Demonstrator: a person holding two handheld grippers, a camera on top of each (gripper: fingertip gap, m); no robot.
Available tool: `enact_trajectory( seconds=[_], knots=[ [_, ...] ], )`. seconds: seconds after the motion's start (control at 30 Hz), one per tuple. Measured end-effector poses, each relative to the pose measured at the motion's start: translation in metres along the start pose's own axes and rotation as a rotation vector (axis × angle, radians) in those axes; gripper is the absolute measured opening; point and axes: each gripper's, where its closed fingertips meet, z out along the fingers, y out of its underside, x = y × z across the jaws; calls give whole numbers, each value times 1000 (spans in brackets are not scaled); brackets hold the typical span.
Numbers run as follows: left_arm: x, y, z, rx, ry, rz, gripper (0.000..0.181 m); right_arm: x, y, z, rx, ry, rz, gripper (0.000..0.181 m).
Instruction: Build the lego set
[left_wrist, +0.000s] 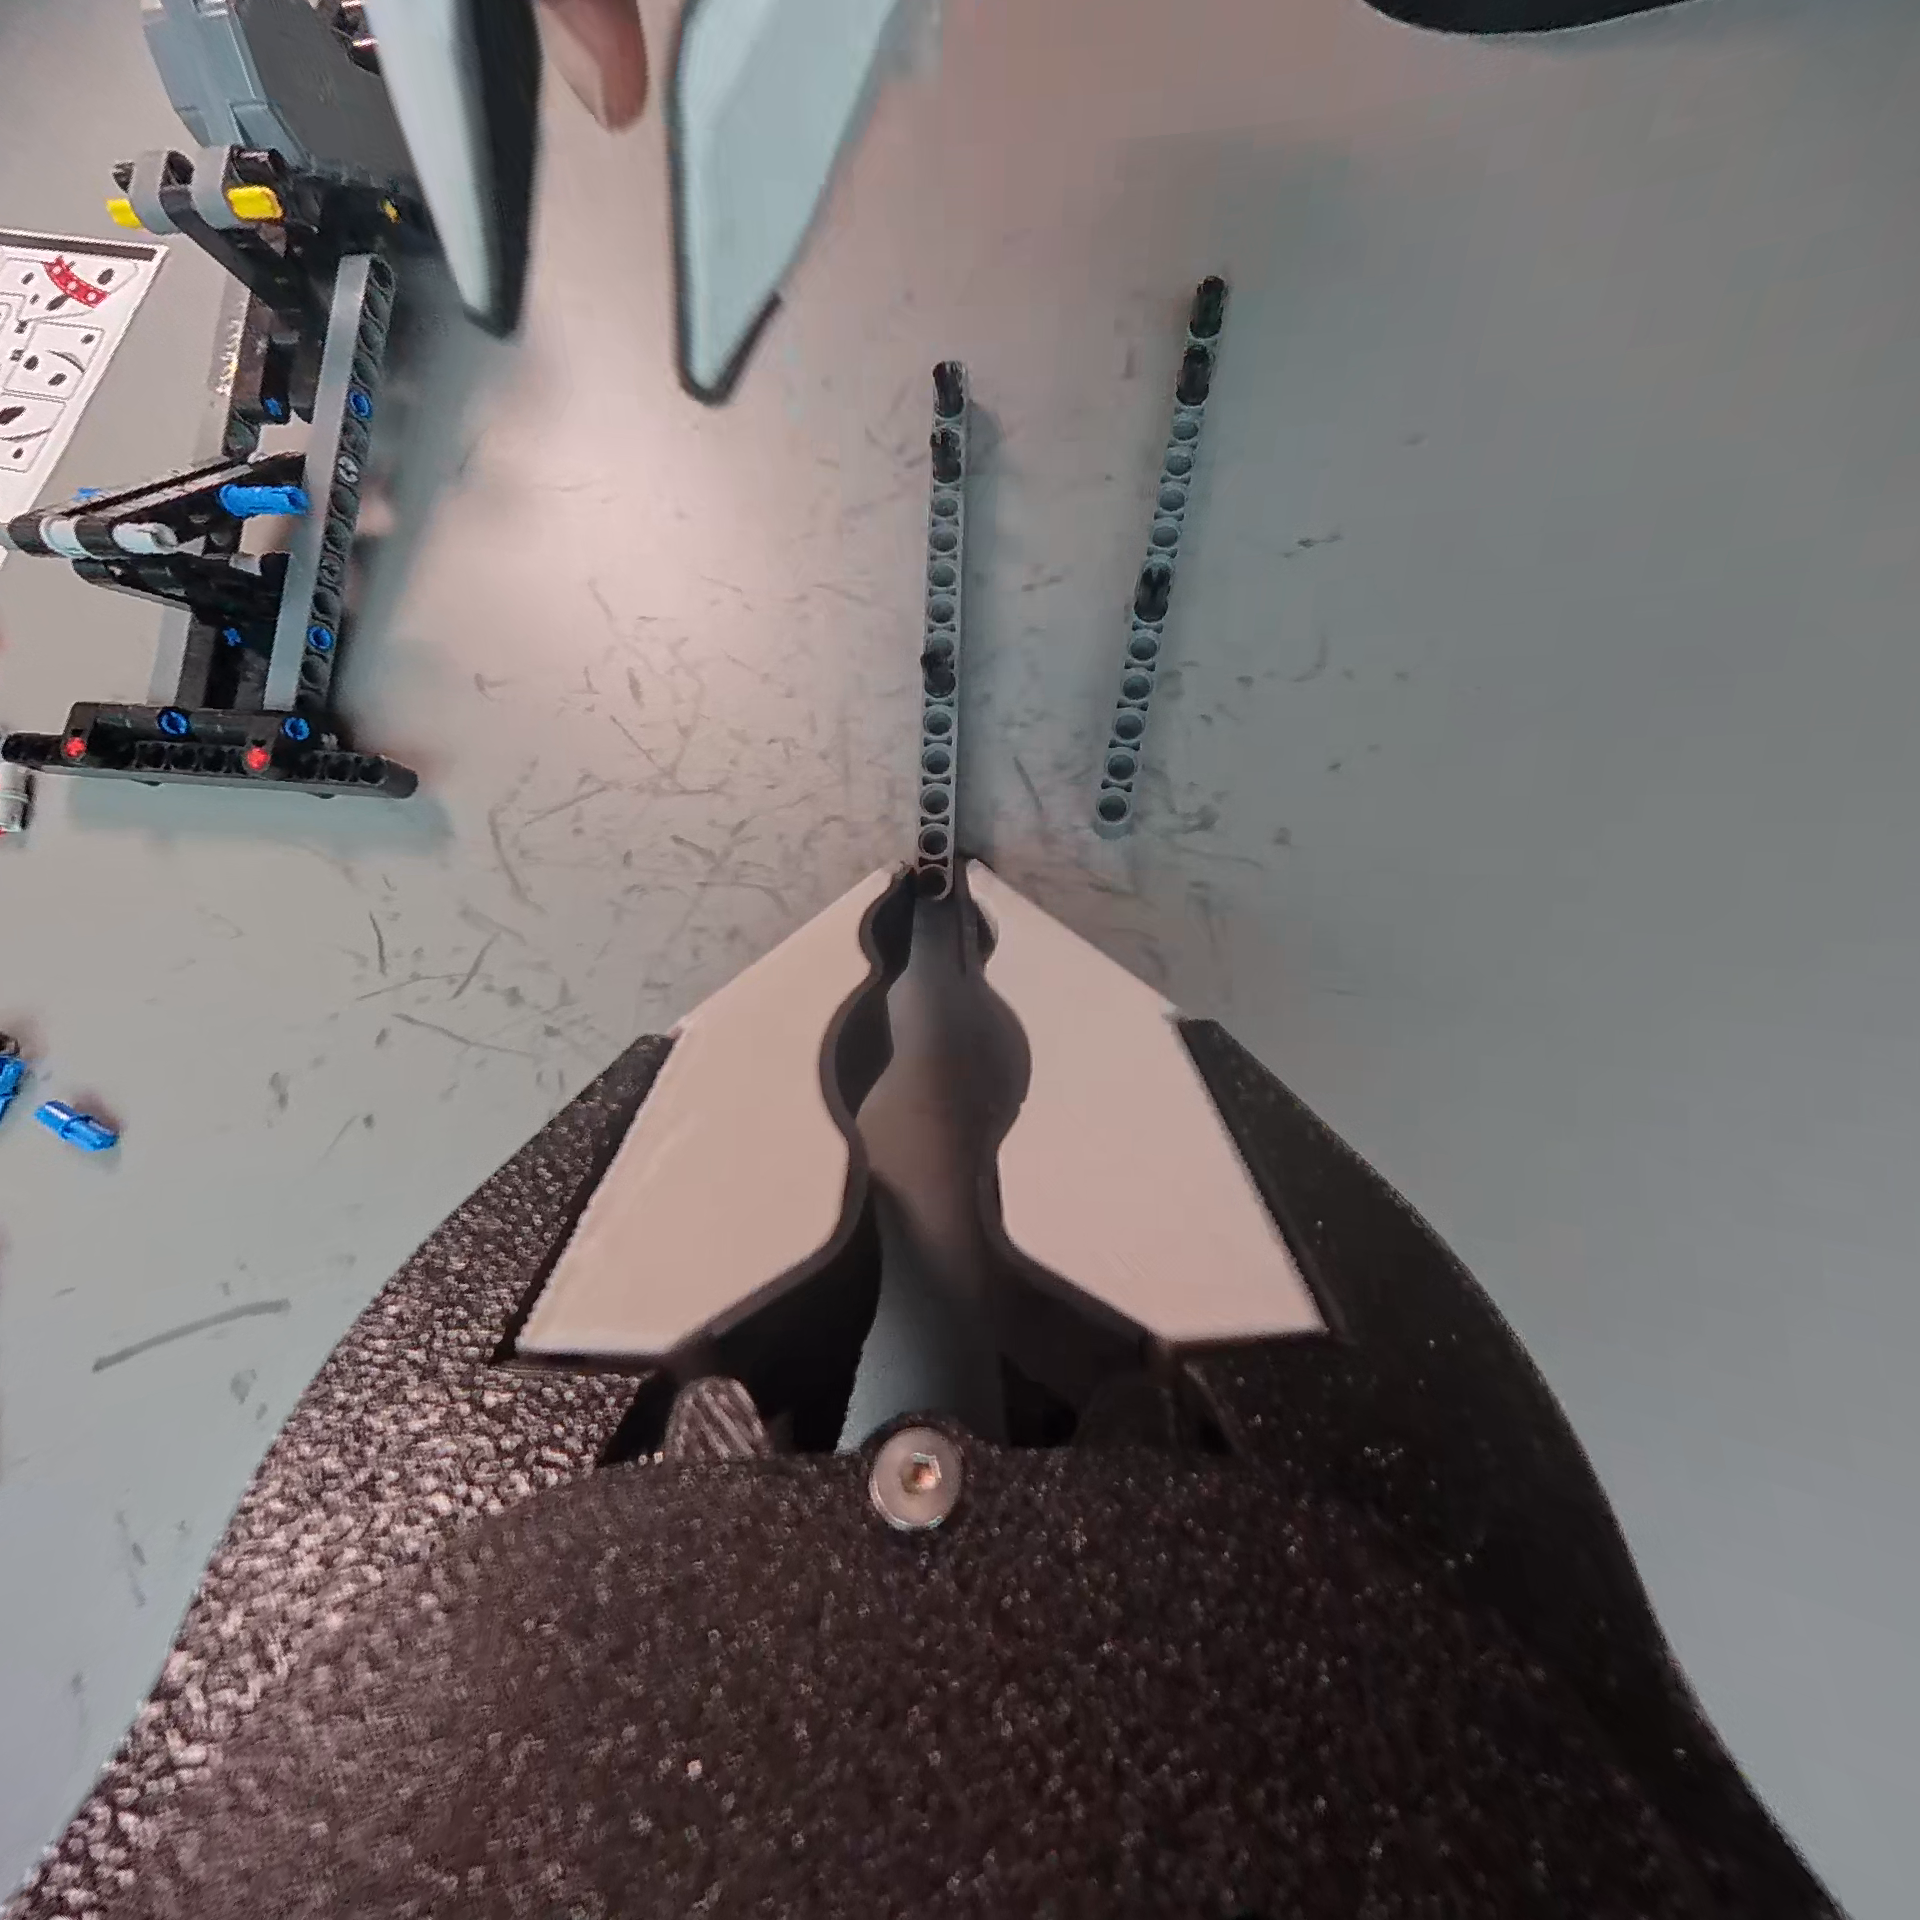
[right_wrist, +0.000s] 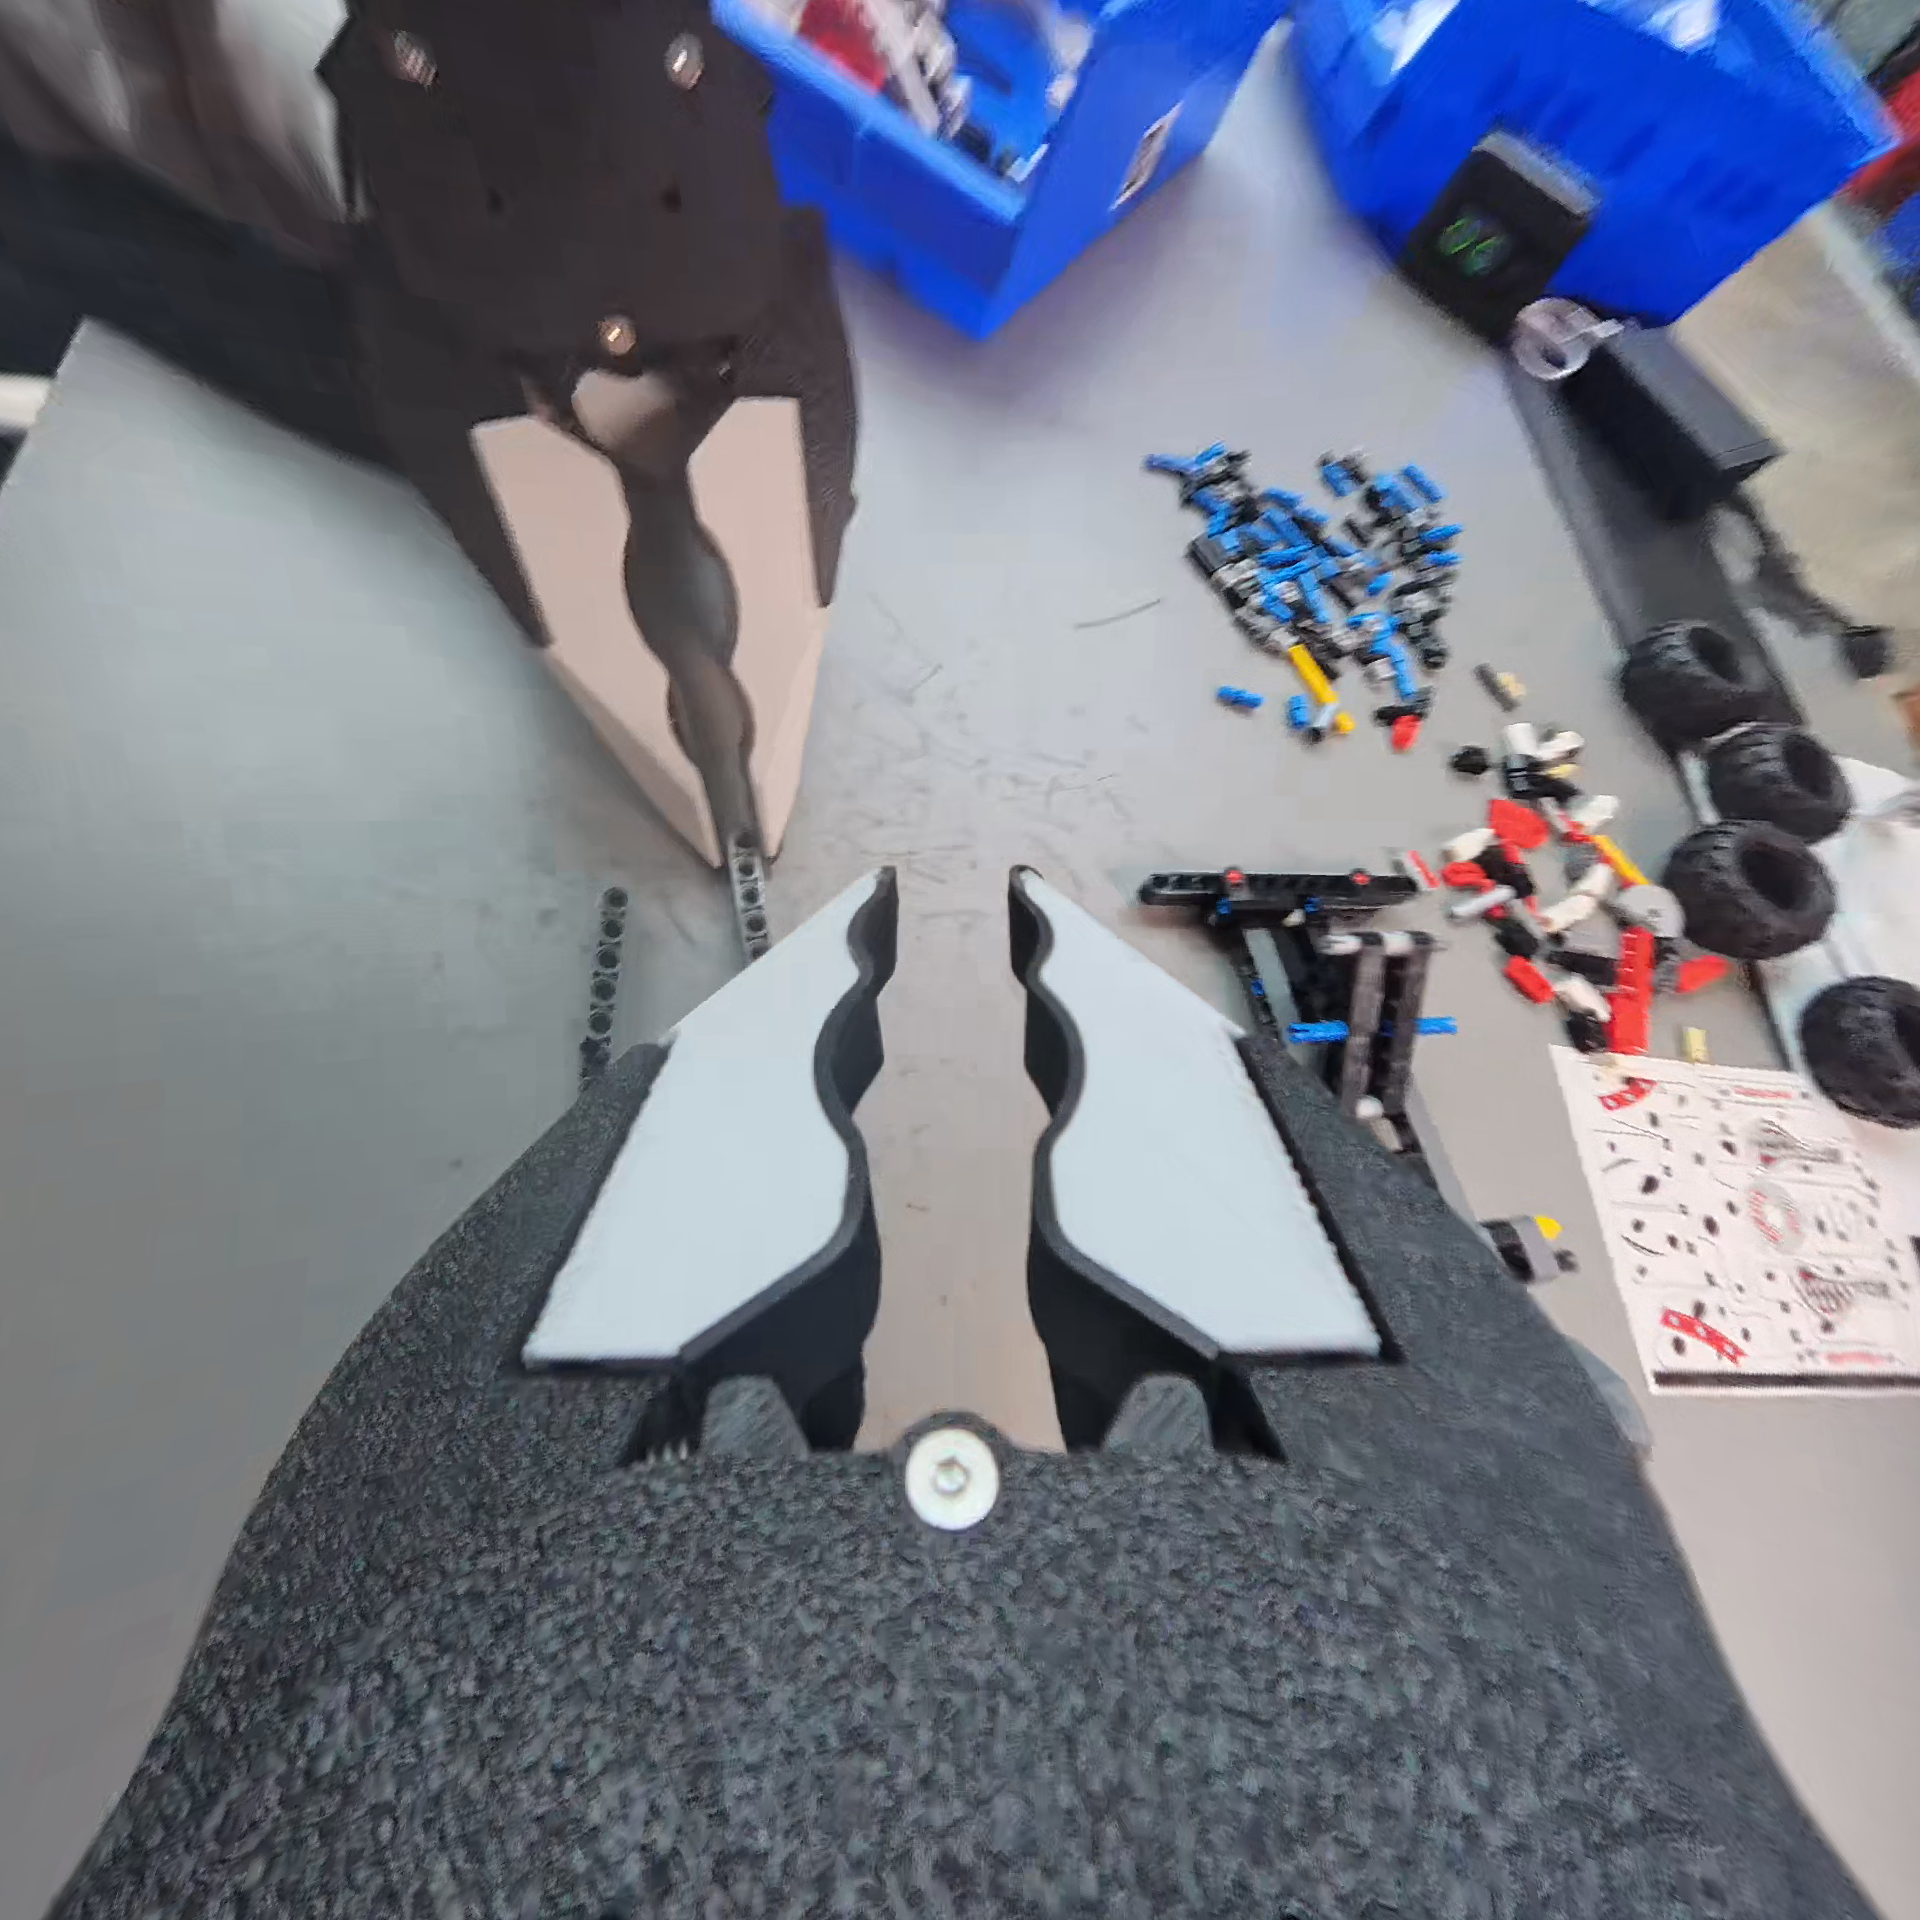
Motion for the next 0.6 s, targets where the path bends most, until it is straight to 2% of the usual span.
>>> enact_trajectory(
  seconds=[0.1,0.2,0.37,0.6],
  knots=[
    [-1,0,0,1,-12,4,12,25,-7,-22,173,158,94,28],
    [-4,0,-1,2,-33,1,14,34,-10,-38,227,215,129,31],
    [-14,-4,-7,44,-83,-18,16,32,-1,-38,197,249,92,31],
    [-28,-17,-24,165,-116,-99,20,21,30,-23,133,158,170,36]
  ],
)
